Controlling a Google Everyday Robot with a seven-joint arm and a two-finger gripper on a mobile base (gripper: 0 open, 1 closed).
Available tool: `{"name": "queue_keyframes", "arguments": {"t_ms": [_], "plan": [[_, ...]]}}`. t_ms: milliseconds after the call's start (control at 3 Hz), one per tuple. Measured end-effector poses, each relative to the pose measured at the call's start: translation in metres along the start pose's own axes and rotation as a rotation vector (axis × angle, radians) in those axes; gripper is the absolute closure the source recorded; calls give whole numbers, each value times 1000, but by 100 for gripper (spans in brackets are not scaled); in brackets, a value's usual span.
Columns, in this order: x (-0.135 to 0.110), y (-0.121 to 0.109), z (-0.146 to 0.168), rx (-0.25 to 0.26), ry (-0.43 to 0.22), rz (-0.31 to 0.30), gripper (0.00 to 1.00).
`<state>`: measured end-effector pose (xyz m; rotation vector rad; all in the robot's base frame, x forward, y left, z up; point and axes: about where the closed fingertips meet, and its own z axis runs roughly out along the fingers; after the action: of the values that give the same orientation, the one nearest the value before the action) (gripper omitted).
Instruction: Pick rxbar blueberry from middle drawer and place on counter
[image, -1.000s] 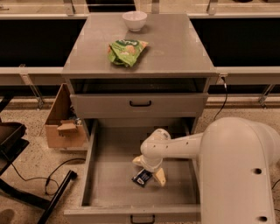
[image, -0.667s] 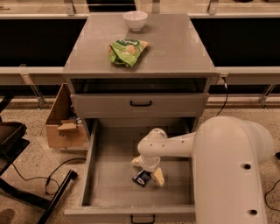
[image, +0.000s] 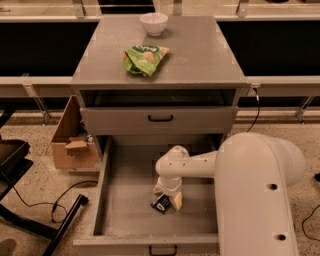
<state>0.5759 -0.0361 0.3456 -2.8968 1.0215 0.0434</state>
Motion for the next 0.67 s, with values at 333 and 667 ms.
{"name": "queue_keyframes", "arguments": {"t_ms": [333, 667], "plan": [[0, 0, -1, 0, 0, 0, 65], [0, 0, -1, 0, 0, 0, 88]]}}
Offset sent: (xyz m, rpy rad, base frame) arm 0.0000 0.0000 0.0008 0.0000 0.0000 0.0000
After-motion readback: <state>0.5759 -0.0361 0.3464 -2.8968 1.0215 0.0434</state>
